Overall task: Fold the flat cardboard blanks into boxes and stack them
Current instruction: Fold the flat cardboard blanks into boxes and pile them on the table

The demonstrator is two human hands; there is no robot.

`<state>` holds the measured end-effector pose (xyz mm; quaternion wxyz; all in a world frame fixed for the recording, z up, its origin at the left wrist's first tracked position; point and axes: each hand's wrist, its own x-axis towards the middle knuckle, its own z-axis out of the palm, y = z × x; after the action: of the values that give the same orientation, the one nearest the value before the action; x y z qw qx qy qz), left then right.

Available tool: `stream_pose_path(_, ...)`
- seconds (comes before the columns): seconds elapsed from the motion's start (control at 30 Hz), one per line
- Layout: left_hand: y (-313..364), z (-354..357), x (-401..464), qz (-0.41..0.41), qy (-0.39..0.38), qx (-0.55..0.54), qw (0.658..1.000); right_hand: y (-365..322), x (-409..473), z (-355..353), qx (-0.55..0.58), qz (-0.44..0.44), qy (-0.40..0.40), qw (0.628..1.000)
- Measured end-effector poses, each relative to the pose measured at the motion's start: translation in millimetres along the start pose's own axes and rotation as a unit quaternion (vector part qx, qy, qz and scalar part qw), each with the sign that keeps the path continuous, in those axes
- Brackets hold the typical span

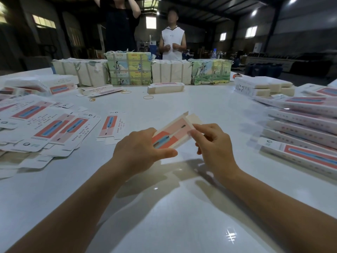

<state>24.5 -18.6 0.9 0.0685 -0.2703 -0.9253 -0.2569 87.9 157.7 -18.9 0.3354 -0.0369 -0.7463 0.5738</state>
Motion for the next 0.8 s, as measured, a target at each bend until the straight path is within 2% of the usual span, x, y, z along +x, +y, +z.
stream_pose_path(0.17,-2,1,-1,0.022,-0.031,0.020,0.999,1,1,-3,-0.003,0.008,-0.009,1.000)
stream_pose_path(0.33,-11,0,2,0.043,-0.035,0.064,0.996,2,2,-3,0.011,0.054,-0.080,0.995)
stream_pose_path(0.43,-14,-1,2,0.056,-0.045,0.079,0.994,3,3,-2,-0.034,0.061,-0.121,0.990)
stream_pose_path(0.53,-14,1,1,0.061,-0.041,0.093,0.993,5,2,-2,-0.060,0.053,-0.096,0.992)
stream_pose_path(0.8,-7,8,3,0.065,-0.014,0.116,0.991,3,1,3,0.002,0.065,-0.074,0.995)
